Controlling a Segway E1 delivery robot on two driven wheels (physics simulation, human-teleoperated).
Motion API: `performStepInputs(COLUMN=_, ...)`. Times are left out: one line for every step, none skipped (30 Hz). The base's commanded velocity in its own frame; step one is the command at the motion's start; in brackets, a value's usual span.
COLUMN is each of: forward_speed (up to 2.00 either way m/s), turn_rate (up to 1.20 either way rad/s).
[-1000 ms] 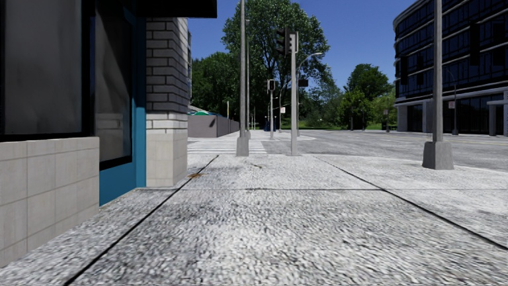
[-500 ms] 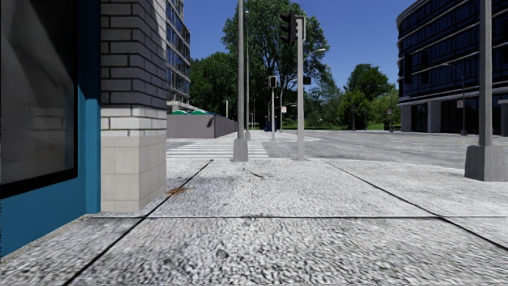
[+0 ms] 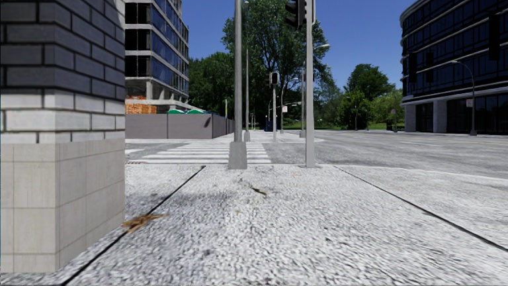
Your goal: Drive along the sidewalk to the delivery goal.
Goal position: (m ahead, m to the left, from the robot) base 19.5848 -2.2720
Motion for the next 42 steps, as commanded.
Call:
performStepInputs(forward_speed=2.0, turn_rate=0.05)
performStepInputs(forward_speed=2.0, turn_rate=0.06)
performStepInputs(forward_speed=2.0, turn_rate=0.09)
performStepInputs(forward_speed=2.0, turn_rate=0.12)
performStepInputs(forward_speed=2.0, turn_rate=0.14)
performStepInputs(forward_speed=2.0, turn_rate=0.14)
performStepInputs(forward_speed=2.0, turn_rate=0.14)
performStepInputs(forward_speed=2.0, turn_rate=0.16)
performStepInputs(forward_speed=2.0, turn_rate=0.19)
performStepInputs(forward_speed=2.0, turn_rate=0.2)
performStepInputs(forward_speed=2.0, turn_rate=0.24)
performStepInputs(forward_speed=2.0, turn_rate=0.29)
performStepInputs(forward_speed=2.0, turn_rate=0.37)
performStepInputs(forward_speed=2.0, turn_rate=0.37)
performStepInputs(forward_speed=2.0, turn_rate=0.4)
performStepInputs(forward_speed=2.0, turn_rate=0.41)
performStepInputs(forward_speed=2.0, turn_rate=0.41)
performStepInputs(forward_speed=2.0, turn_rate=0.43)
performStepInputs(forward_speed=2.0, turn_rate=0.44)
performStepInputs(forward_speed=2.0, turn_rate=0.45)
performStepInputs(forward_speed=2.0, turn_rate=0.45)
performStepInputs(forward_speed=2.0, turn_rate=0.45)
performStepInputs(forward_speed=2.0, turn_rate=0.45)
performStepInputs(forward_speed=2.0, turn_rate=0.45)
performStepInputs(forward_speed=2.0, turn_rate=0.45)
performStepInputs(forward_speed=2.0, turn_rate=0.45)
performStepInputs(forward_speed=2.0, turn_rate=0.45)
performStepInputs(forward_speed=2.0, turn_rate=0.45)
performStepInputs(forward_speed=2.0, turn_rate=0.45)
performStepInputs(forward_speed=2.0, turn_rate=0.45)
performStepInputs(forward_speed=2.0, turn_rate=0.46)
performStepInputs(forward_speed=2.0, turn_rate=0.46)
performStepInputs(forward_speed=2.0, turn_rate=0.47)
performStepInputs(forward_speed=2.0, turn_rate=0.48)
performStepInputs(forward_speed=2.0, turn_rate=0.48)
performStepInputs(forward_speed=2.0, turn_rate=0.48)
performStepInputs(forward_speed=2.0, turn_rate=0.48)
performStepInputs(forward_speed=2.0, turn_rate=0.48)
performStepInputs(forward_speed=2.0, turn_rate=0.48)
performStepInputs(forward_speed=2.0, turn_rate=0.48)
performStepInputs(forward_speed=2.0, turn_rate=0.48)
performStepInputs(forward_speed=2.0, turn_rate=0.48)
